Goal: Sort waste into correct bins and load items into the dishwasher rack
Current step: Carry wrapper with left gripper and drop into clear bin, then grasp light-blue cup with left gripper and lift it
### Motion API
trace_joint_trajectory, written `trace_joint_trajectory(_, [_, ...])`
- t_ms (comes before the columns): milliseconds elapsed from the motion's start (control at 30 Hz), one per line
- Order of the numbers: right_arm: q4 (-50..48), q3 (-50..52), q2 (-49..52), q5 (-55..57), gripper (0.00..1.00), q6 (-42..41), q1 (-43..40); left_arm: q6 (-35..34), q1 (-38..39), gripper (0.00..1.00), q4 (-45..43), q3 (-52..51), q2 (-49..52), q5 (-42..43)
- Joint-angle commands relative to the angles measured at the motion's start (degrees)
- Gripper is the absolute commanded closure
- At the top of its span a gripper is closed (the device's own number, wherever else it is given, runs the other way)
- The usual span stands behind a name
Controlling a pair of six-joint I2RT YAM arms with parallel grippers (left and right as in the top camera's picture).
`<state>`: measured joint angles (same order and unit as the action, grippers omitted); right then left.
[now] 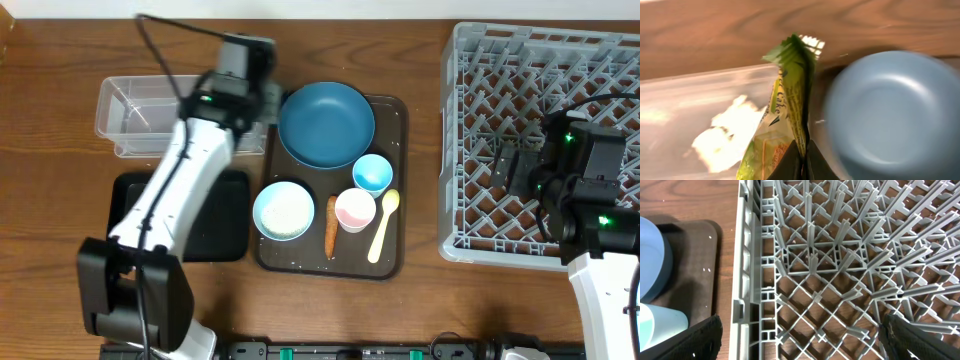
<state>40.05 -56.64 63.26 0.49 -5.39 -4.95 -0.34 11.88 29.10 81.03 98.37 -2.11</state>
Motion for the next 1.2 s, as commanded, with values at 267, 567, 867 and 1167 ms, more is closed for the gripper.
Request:
trace_joint_trajectory(267, [0.1, -1.3, 0.0, 0.1, 0.01, 0.7, 1.2, -6.7, -13.9, 0.94, 1.7, -0.2, 1.4, 2.5])
trace_joint_trajectory(567, [0.1, -1.3, 0.0, 0.1, 0.01, 0.7, 1.2, -6.6, -14.4, 0.93, 0.0, -0.2, 5.5, 2.5])
trace_joint_trajectory(867, [0.2, -1.3, 0.0, 0.1, 0.01, 0.7, 1.2, -4.7, -14.3, 0.47, 0.0, -0.2, 5.7, 3.3])
trace_joint_trajectory(1167, [0.1, -1.3, 0.0, 0.1, 0.01, 0.7, 1.2, 0.7, -9.1, 0.44, 0.4, -0.1, -0.2, 14.6])
